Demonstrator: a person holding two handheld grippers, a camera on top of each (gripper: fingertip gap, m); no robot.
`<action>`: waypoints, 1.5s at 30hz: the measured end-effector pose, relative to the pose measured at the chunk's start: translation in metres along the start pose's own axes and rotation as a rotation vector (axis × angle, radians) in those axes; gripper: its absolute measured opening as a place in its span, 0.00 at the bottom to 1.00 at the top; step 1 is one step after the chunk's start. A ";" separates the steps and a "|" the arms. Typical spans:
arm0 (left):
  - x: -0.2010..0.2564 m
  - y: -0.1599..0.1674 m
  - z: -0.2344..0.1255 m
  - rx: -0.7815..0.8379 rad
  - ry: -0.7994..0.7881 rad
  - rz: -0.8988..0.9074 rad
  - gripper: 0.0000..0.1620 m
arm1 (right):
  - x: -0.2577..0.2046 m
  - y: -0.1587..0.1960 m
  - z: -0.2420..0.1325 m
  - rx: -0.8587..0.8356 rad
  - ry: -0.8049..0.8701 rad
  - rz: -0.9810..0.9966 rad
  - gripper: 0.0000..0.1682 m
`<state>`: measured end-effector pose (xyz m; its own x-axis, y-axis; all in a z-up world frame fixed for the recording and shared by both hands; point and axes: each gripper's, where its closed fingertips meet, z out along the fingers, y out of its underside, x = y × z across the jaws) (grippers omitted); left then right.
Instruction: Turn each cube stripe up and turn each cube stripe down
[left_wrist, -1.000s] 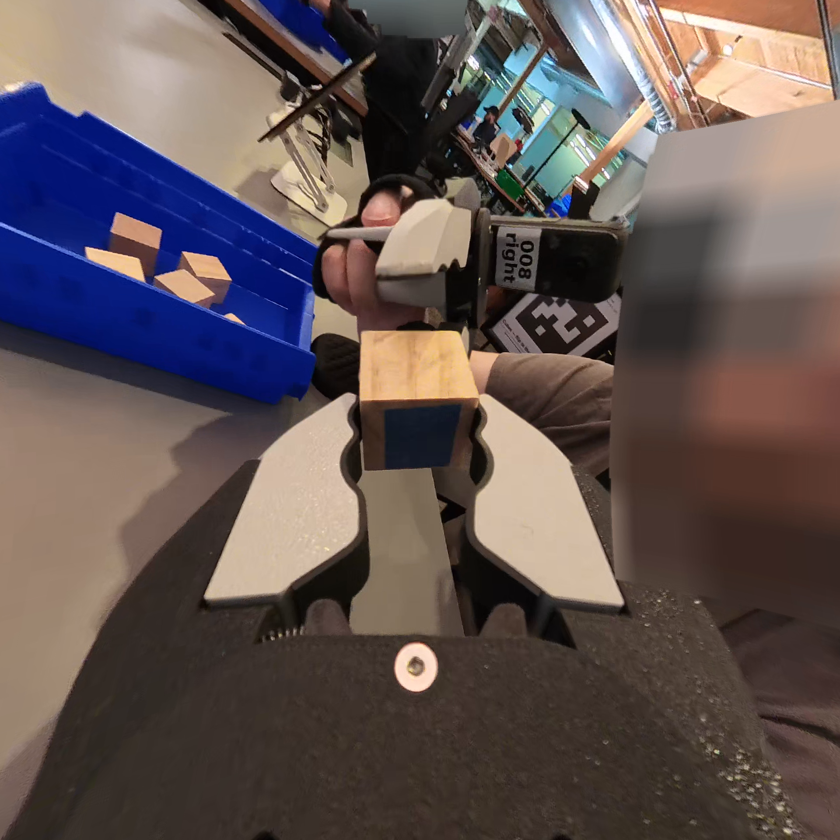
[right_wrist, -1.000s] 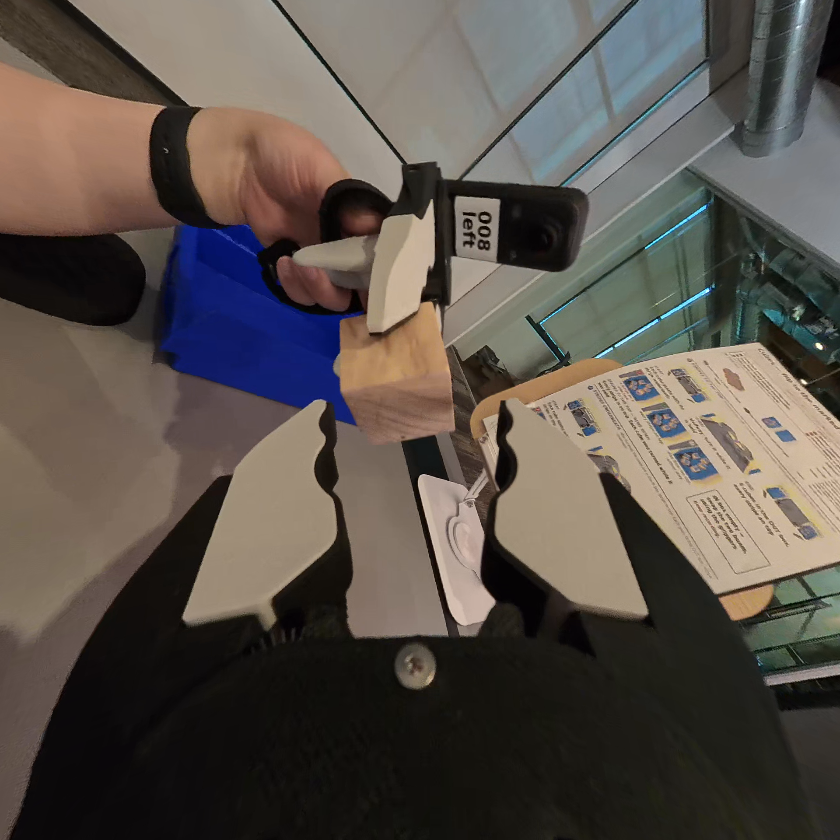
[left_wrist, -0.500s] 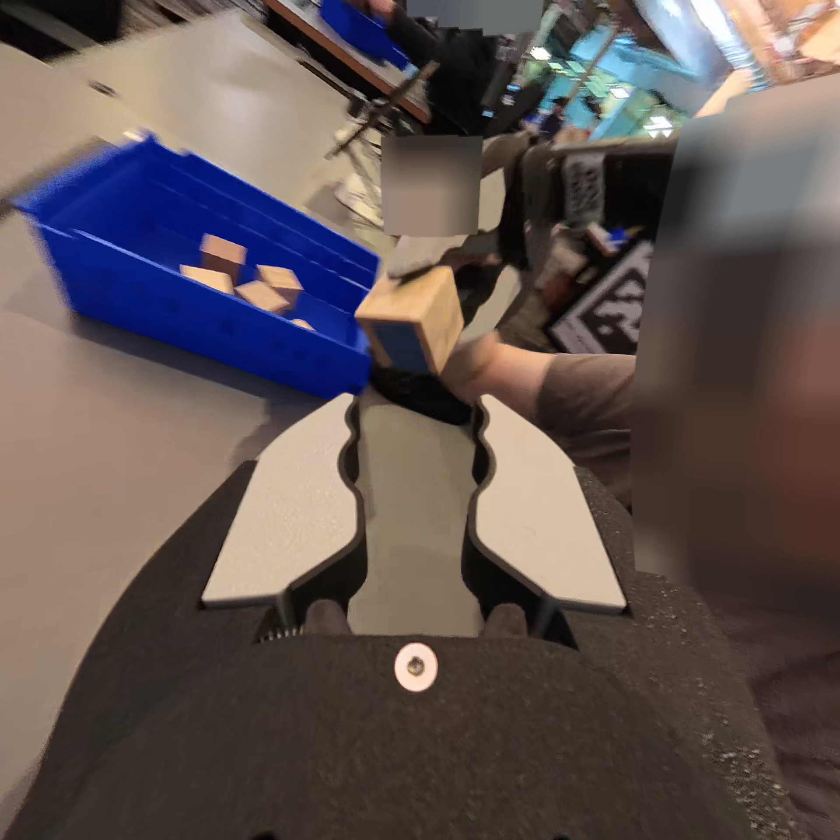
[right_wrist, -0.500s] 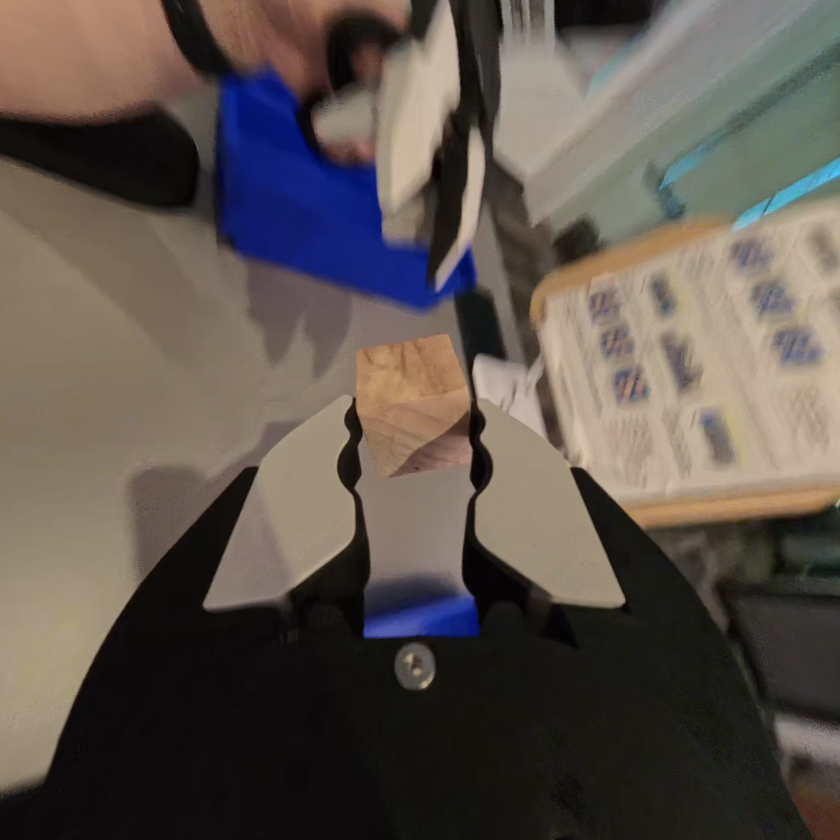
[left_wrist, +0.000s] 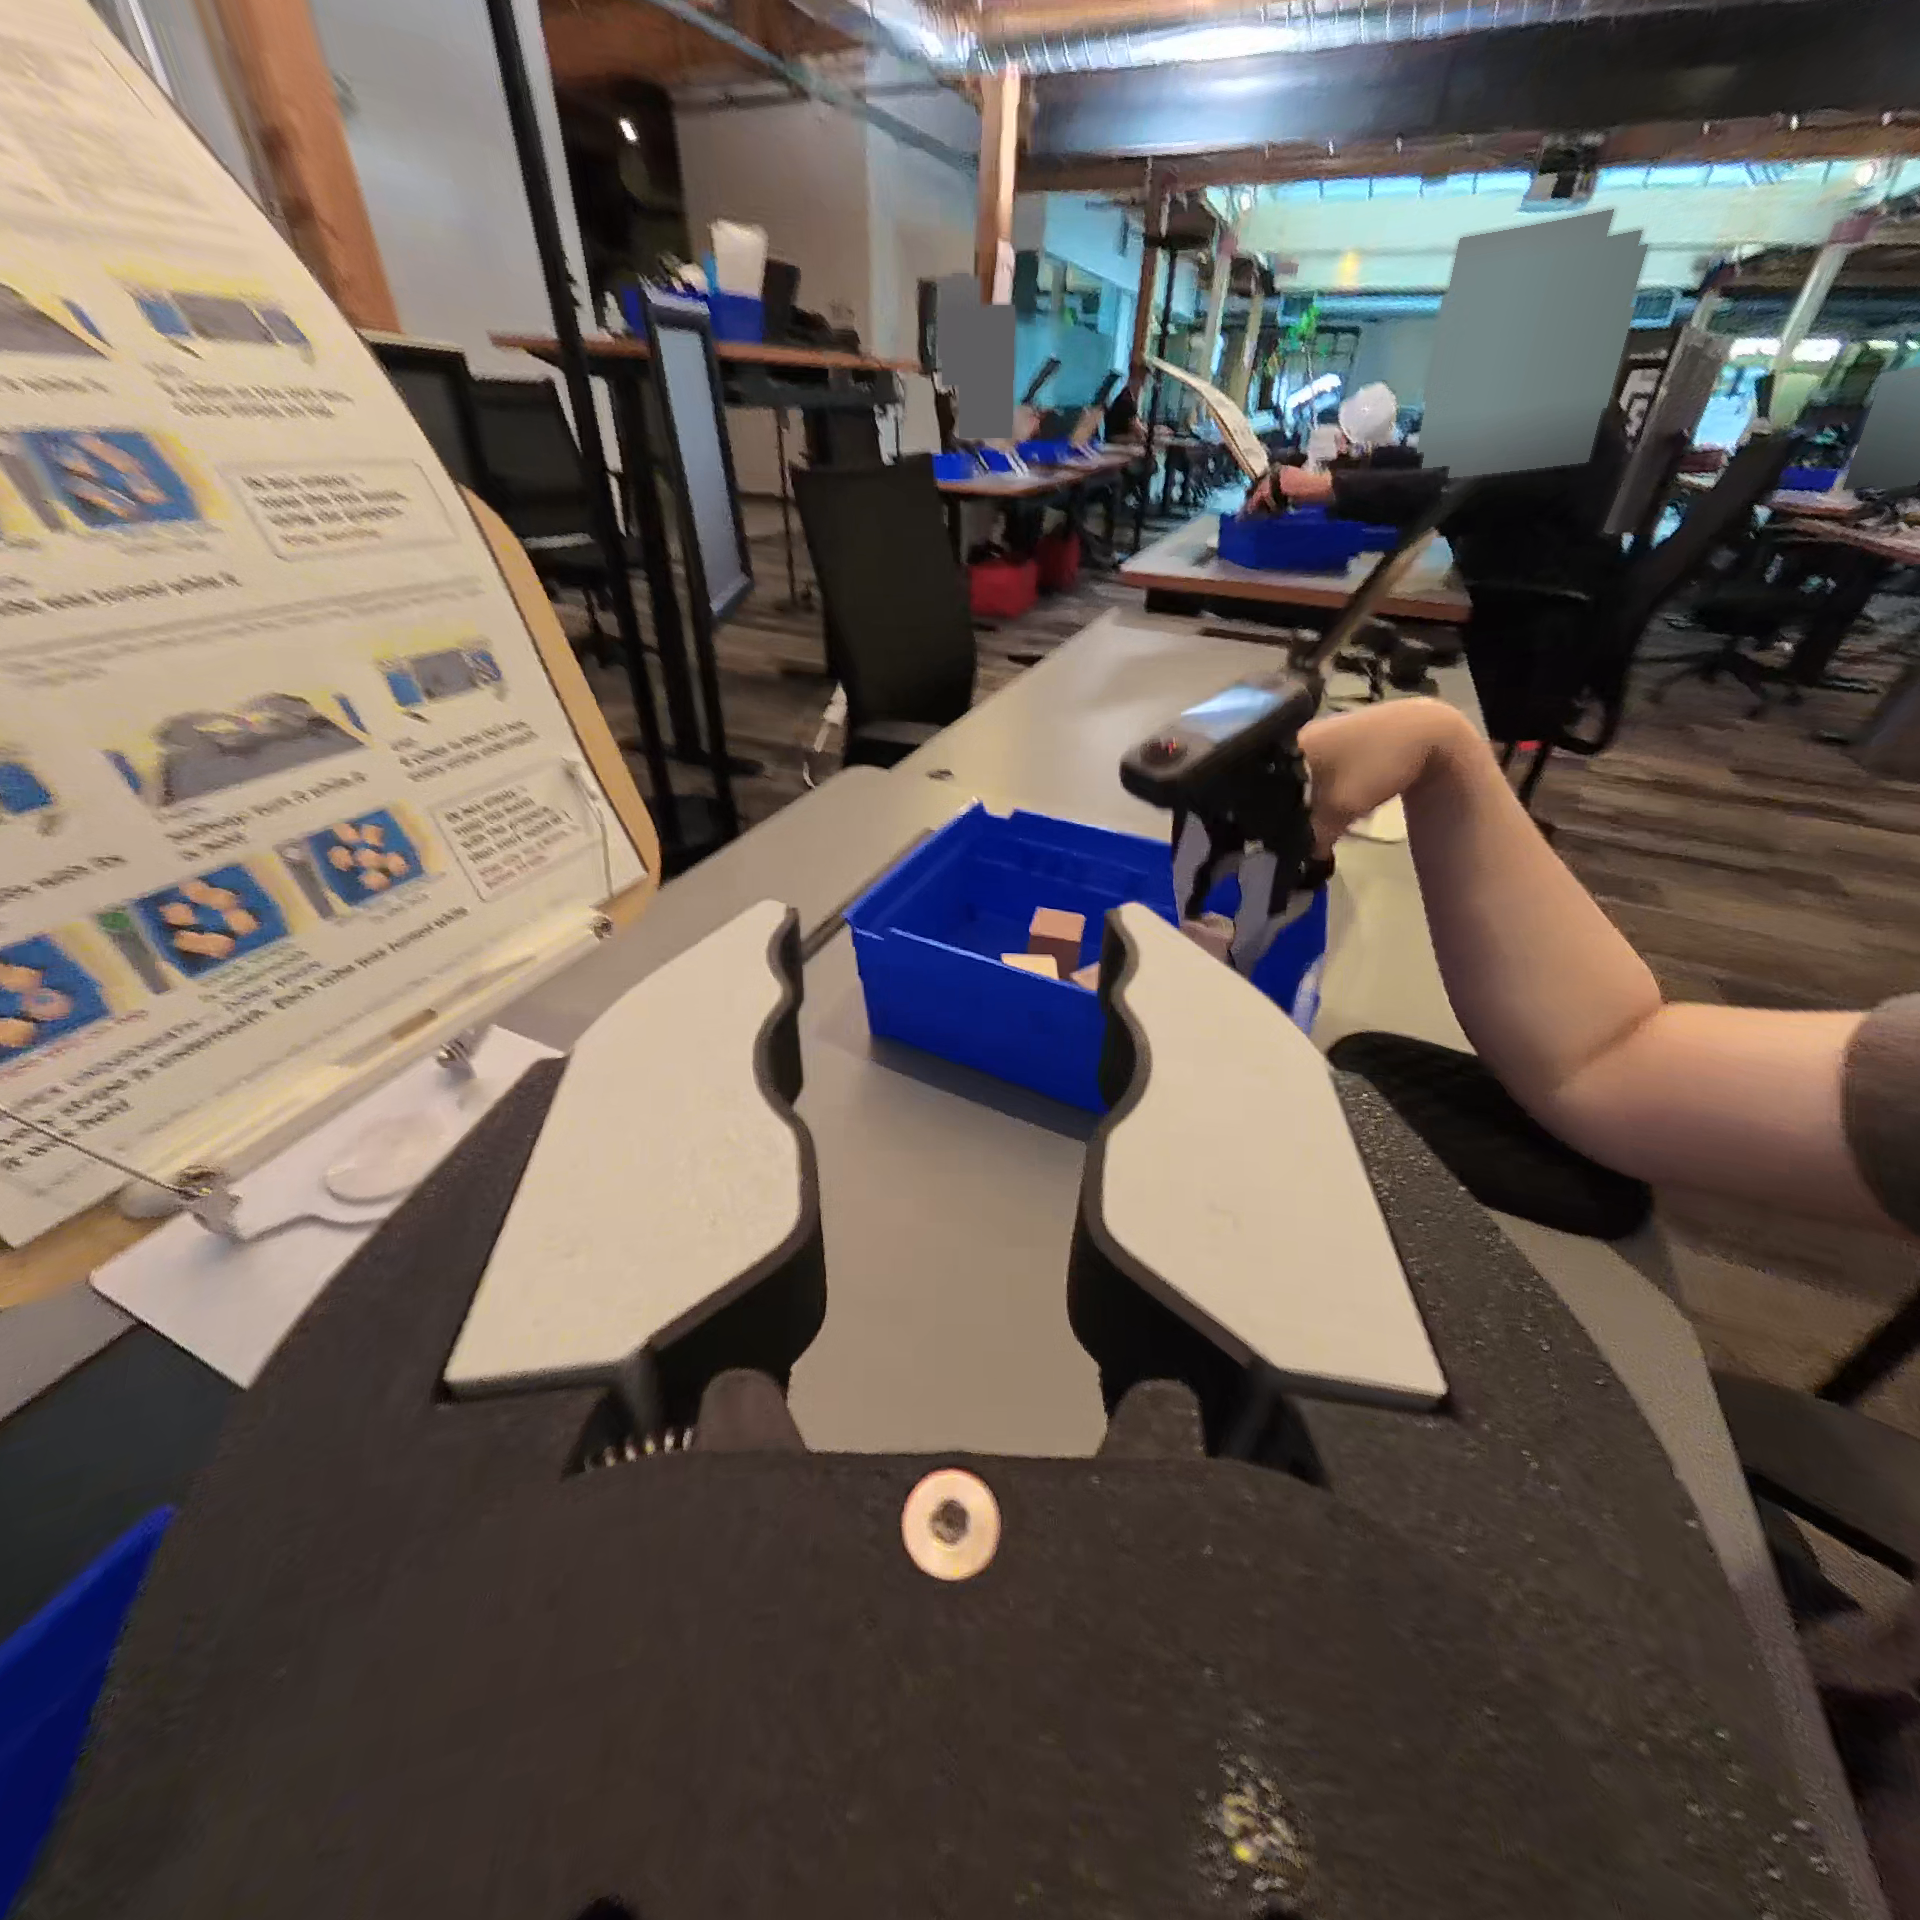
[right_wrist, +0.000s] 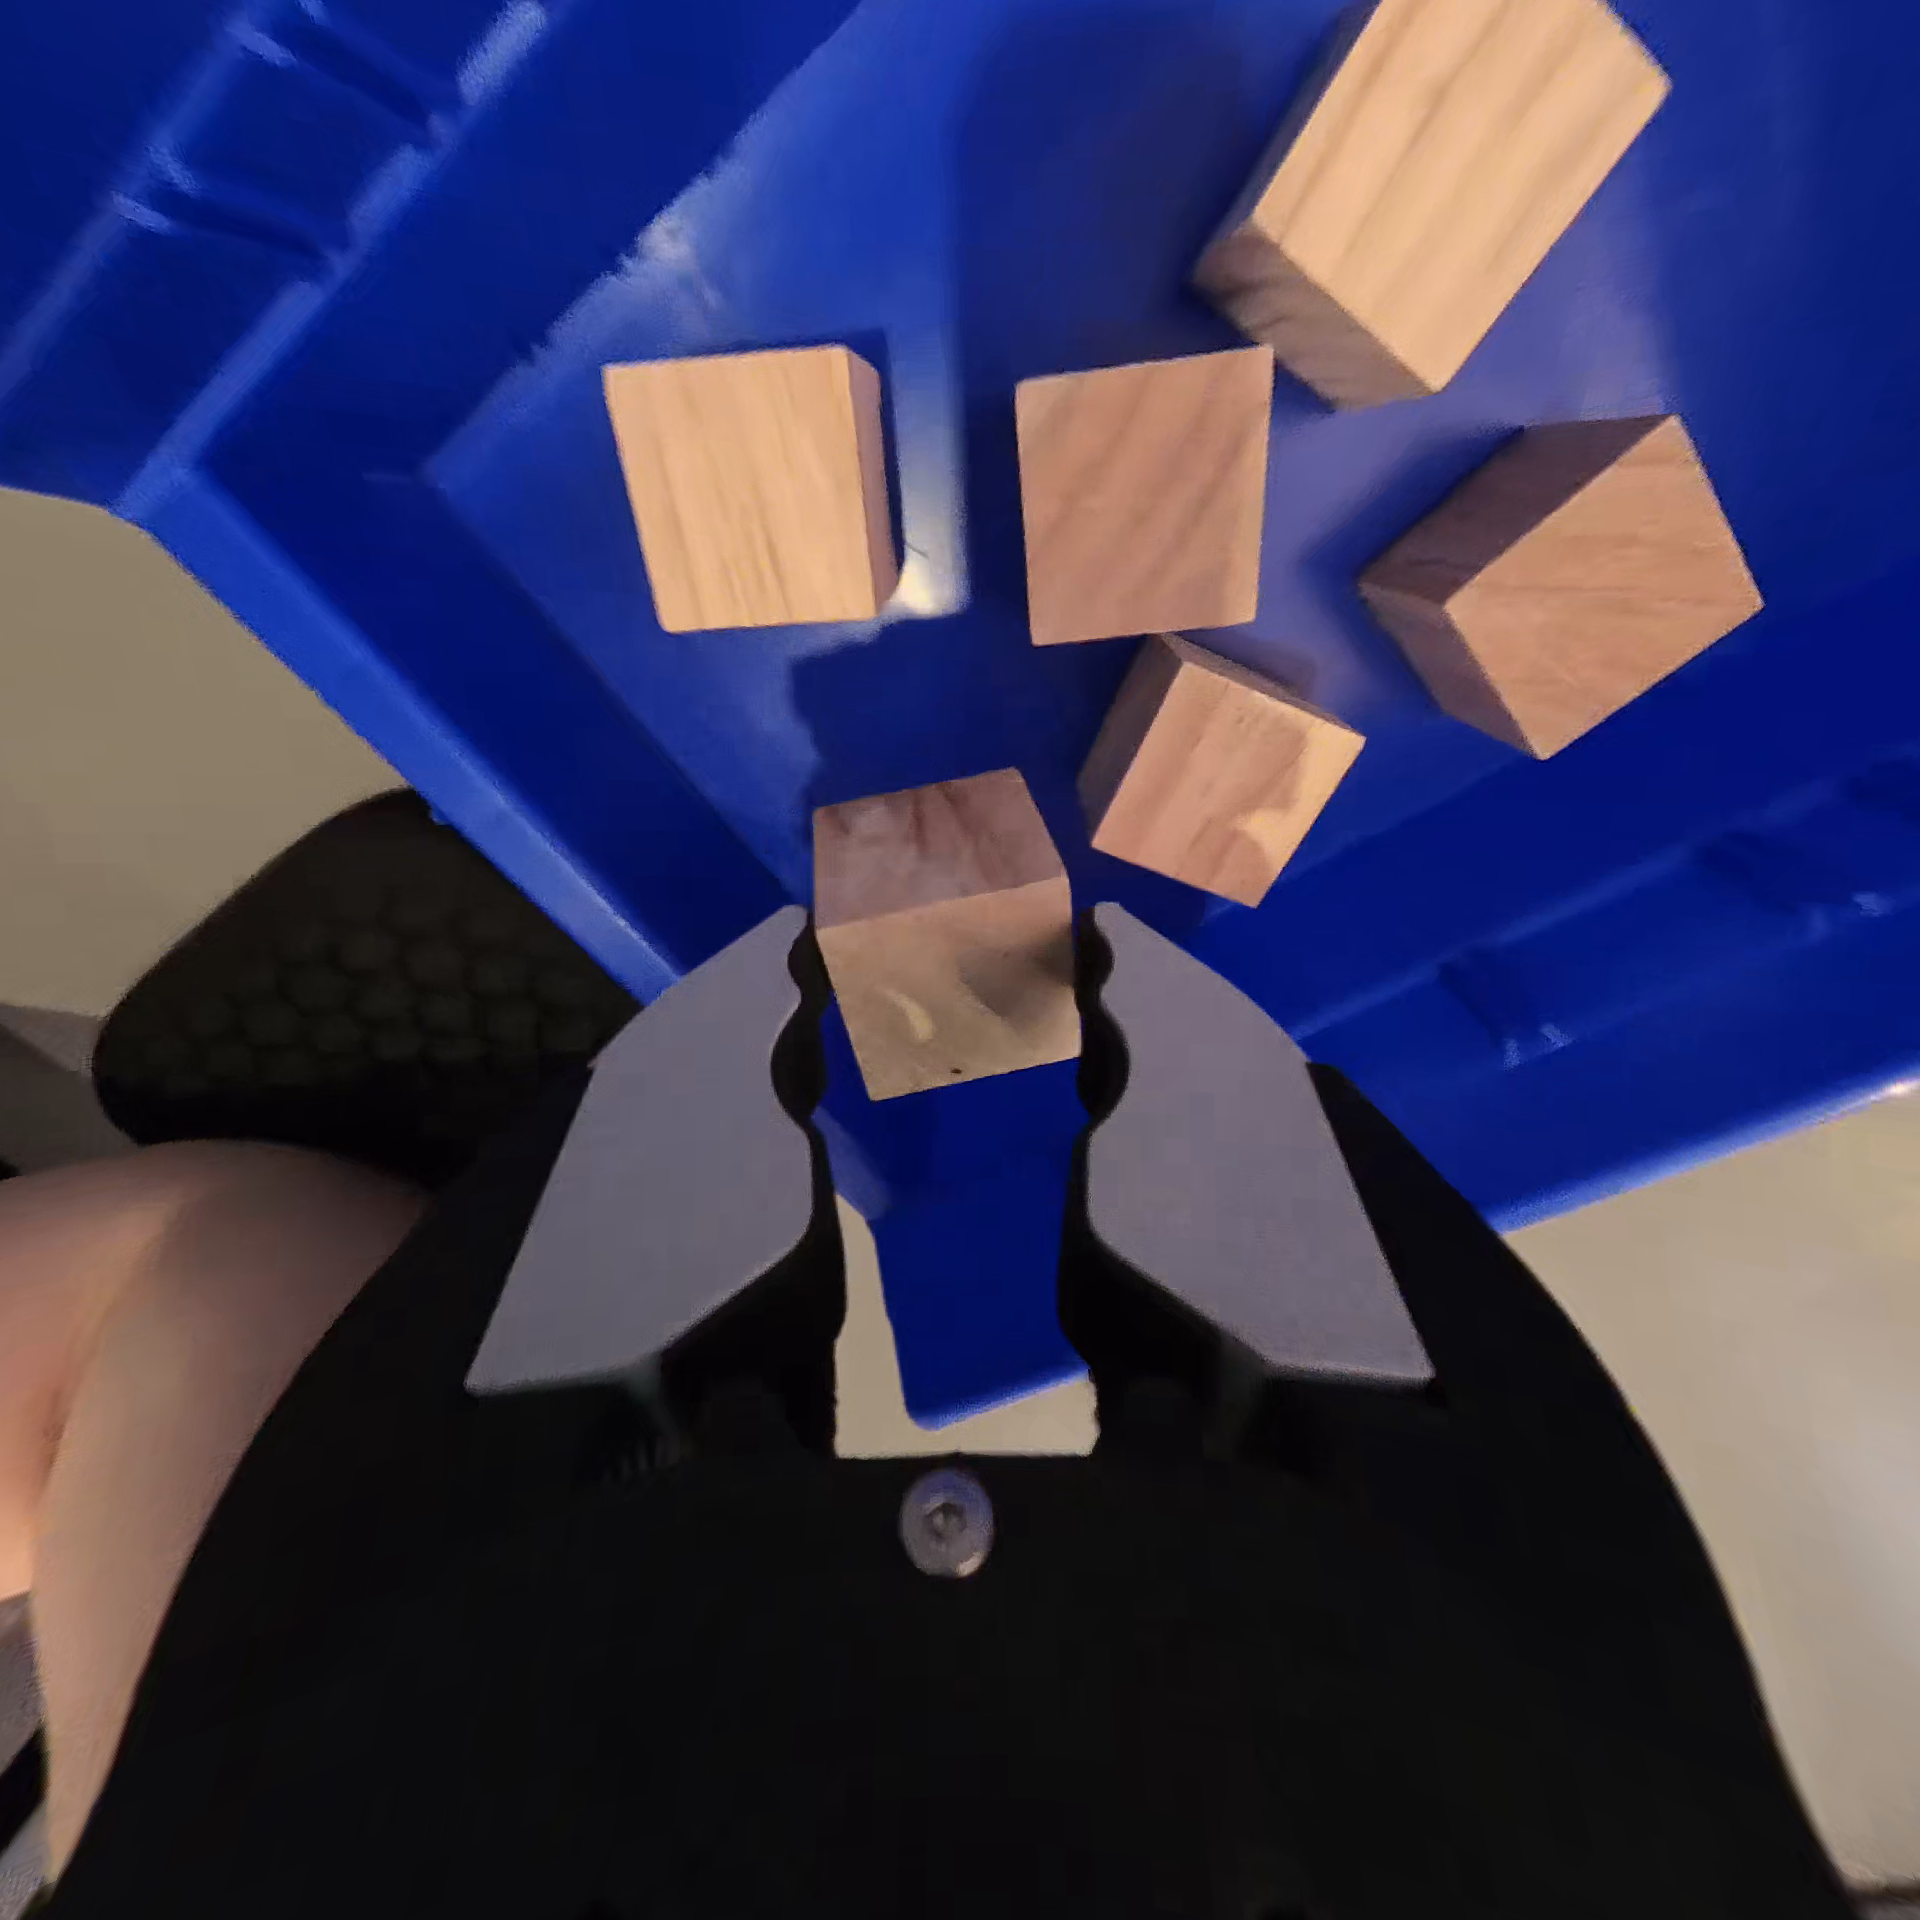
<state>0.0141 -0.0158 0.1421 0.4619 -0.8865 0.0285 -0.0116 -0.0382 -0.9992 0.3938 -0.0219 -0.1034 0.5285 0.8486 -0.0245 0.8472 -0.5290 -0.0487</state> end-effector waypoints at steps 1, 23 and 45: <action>-0.001 -0.003 -0.003 0.029 -0.008 0.007 0.33 | 0.001 0.000 0.005 -0.022 0.005 -0.013 0.28; -0.049 -0.008 -0.074 -0.050 -0.267 0.031 0.38 | -0.013 -0.012 0.015 -0.040 -0.160 0.144 0.28; -0.140 0.051 -0.235 -0.245 -0.835 -0.236 0.34 | 0.133 0.010 -0.037 0.467 0.143 0.840 0.27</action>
<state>-0.2595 -0.0020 0.0940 0.9689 -0.2232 0.1068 0.0204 -0.3582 -0.9334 0.4740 0.0853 -0.0699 0.9789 0.1708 -0.1122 0.1006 -0.8807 -0.4628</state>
